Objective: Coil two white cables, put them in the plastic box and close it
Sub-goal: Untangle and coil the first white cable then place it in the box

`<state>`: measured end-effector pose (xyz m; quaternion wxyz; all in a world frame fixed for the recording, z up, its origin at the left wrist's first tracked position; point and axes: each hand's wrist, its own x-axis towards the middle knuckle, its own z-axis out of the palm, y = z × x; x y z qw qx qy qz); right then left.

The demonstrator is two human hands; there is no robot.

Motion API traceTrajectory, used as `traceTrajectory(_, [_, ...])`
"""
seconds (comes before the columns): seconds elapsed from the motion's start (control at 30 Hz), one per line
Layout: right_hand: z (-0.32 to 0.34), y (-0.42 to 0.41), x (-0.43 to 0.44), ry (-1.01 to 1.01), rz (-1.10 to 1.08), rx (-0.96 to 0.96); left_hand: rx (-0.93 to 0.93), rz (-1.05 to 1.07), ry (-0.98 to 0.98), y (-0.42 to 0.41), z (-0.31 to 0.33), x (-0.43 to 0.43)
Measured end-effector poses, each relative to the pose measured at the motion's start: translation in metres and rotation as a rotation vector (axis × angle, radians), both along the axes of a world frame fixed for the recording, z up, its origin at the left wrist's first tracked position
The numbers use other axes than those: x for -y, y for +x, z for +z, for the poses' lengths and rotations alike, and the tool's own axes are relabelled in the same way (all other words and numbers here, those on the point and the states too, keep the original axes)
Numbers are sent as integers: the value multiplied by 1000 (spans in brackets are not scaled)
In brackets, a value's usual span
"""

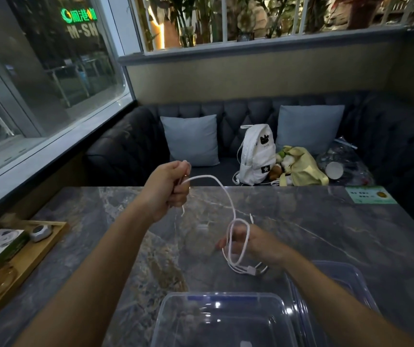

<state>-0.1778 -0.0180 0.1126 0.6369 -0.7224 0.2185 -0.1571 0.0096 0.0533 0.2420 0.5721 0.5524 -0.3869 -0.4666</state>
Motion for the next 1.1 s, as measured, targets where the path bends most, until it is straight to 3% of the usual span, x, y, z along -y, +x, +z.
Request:
traceTrajectory(0.23, [-26, -1, 8, -160, -183, -139, -320, 146, -100, 27, 8, 0])
traceTrajectory(0.47, [-85, -41, 36, -289, -369, -559, -395, 275, -264, 63, 31, -9])
traceTrajectory(0.63, [-93, -45, 46, -360, -368, -604, -474, 331, -368, 65, 35, -11])
traceTrajectory(0.7, [-93, -42, 46, -364, -311, -641, -409, 306, -343, 63, 34, -9])
traceTrajectory(0.8, [-86, -40, 42, -370, -267, -630, -90, 264, -192, 58, 36, -5])
traceTrajectory(0.9, [-66, -34, 39, -273, -262, -415, 177, 247, -126, 45, 39, 1])
traceTrajectory(1.0, [-30, -24, 39, -288, -101, -305, 282, 216, -124, 28, 40, 9])
traceTrajectory(1.1, [8, -17, 38, -90, -132, -12, 421, 200, -63, 11, 38, 18])
